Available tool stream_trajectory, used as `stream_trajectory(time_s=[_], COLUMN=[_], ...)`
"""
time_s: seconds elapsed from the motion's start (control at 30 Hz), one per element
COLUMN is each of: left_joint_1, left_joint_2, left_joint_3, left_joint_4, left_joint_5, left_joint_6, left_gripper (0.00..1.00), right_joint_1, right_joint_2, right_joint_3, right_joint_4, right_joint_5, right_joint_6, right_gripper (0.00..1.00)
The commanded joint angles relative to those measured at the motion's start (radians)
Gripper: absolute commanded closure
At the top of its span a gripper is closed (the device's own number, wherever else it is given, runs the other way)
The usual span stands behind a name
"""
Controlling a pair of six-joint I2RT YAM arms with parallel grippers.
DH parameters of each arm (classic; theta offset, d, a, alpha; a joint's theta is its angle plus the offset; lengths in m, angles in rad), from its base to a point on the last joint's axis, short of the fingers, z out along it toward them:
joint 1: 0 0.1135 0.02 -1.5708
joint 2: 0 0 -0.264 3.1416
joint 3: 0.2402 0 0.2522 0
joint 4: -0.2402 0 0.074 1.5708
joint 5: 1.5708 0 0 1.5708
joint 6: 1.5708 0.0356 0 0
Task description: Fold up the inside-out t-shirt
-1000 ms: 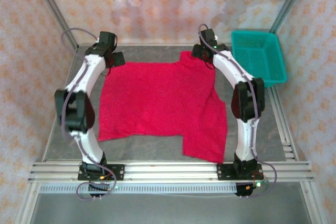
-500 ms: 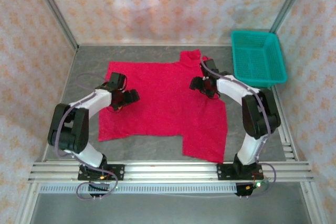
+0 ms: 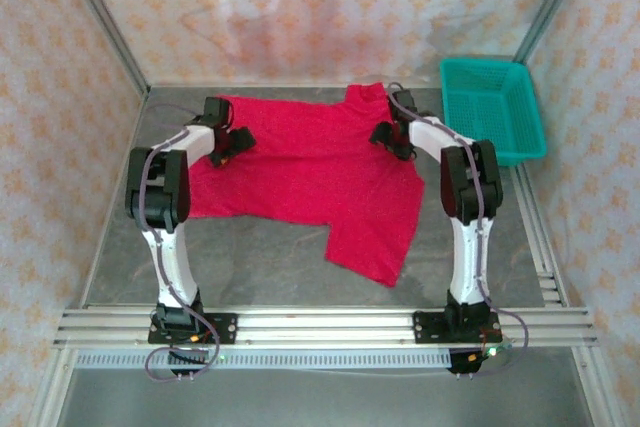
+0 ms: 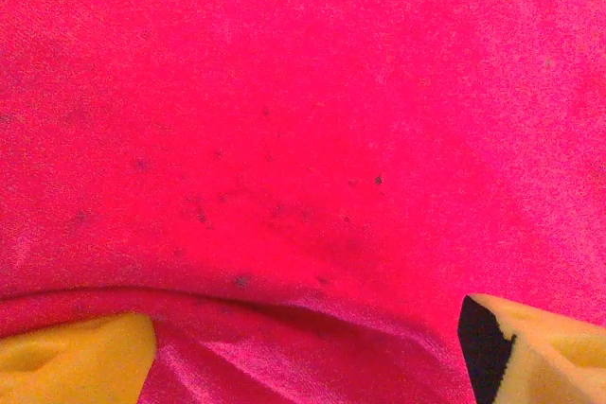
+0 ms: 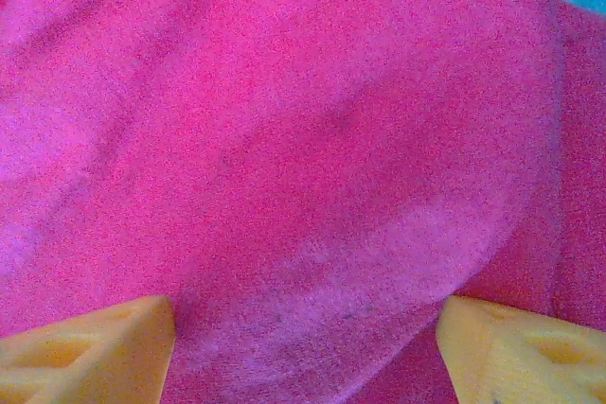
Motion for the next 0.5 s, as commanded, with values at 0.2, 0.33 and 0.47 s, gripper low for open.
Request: stream_trajectory(time_s=[0.2, 0.33, 0.47], left_joint_1=[0.011, 0.056, 0.143], left_joint_2=[-0.372, -0.585, -0.690], left_joint_3=[-0.184, -0.307, -0.489], left_joint_4=[-0.174, -0.344, -0.333], left_joint_5=[-0.207, -0.300, -0.230], left_joint_6=[-0.007, -0.089, -0.111], left_gripper=[0.21, 0.29, 0.28], right_joint_1=[0.034, 0.091, 0.174], right_joint_2=[-0.197, -0.467, -0.683], right_joint_3=[-0.015, -0.277, -0.563], right_joint_4=[-0.214, -0.216, -0.187], right_joint_5=[0.002, 0.043, 0.088], right_joint_6=[-0.061, -0.013, 0.044], right_gripper=[0.25, 0.26, 0.29])
